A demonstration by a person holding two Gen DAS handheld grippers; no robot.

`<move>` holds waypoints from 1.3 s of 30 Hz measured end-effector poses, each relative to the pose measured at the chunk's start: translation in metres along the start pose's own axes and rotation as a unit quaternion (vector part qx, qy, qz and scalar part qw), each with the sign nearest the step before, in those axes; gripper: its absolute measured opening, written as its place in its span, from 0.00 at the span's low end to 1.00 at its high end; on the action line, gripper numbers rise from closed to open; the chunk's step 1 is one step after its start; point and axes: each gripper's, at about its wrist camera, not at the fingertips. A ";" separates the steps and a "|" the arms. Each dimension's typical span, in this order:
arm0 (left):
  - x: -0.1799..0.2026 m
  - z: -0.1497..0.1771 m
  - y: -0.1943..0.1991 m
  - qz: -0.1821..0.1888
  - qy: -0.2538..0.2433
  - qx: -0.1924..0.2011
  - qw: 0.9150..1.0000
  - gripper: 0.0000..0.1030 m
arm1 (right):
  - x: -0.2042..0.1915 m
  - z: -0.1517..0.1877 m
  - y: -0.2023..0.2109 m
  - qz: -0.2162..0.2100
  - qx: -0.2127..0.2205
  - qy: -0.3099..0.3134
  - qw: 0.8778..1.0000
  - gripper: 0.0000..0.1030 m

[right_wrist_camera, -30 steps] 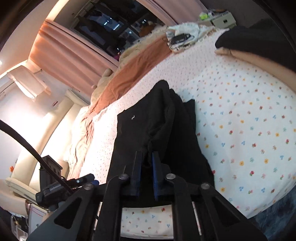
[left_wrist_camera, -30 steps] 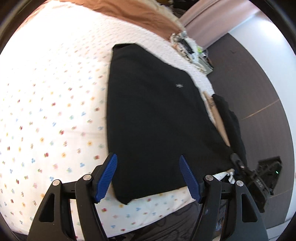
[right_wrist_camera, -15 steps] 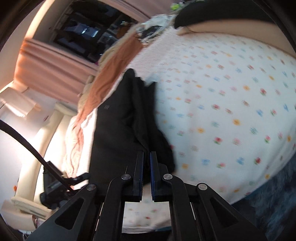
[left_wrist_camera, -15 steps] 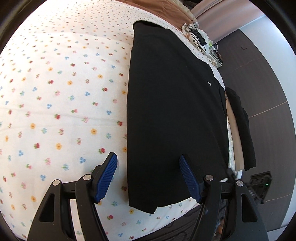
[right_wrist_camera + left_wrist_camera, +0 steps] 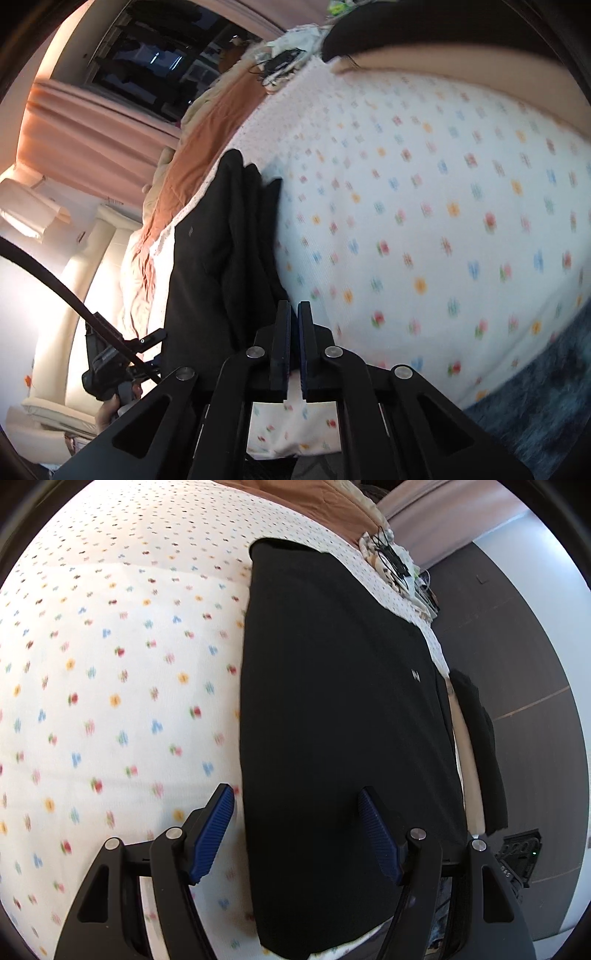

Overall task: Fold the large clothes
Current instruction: 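Press the folded black garment flat with both open tools, then close both tools on the folded black garment's edge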

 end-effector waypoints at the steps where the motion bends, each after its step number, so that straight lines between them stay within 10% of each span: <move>1: -0.002 -0.004 -0.001 0.000 0.002 0.001 1.000 0.68 | -0.003 -0.006 -0.001 0.002 -0.001 0.007 1.000 0.16; 3: -0.003 -0.012 -0.003 0.002 0.002 0.005 1.000 0.68 | -0.009 -0.018 -0.007 -0.004 -0.004 0.015 1.000 0.78; 4: -0.005 -0.017 -0.004 0.003 0.002 0.007 1.000 0.68 | -0.012 -0.023 -0.010 -0.012 -0.003 0.018 1.000 0.84; 27: 0.022 -0.095 -0.029 -0.011 -0.059 0.023 0.998 0.62 | 0.002 -0.112 -0.193 -0.112 -0.196 -0.030 0.974 0.84; 39: 0.048 -0.106 -0.036 -0.034 -0.088 0.020 0.995 0.62 | -0.002 -0.140 -0.253 -0.114 -0.216 -0.019 0.970 0.82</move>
Point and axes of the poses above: each gripper's, at about its wrist camera, not at the fingertips, and y roughly against the way its jaws point, x to its right, z to its underside, and after that the axes turned 9 degrees about -z, right-handed
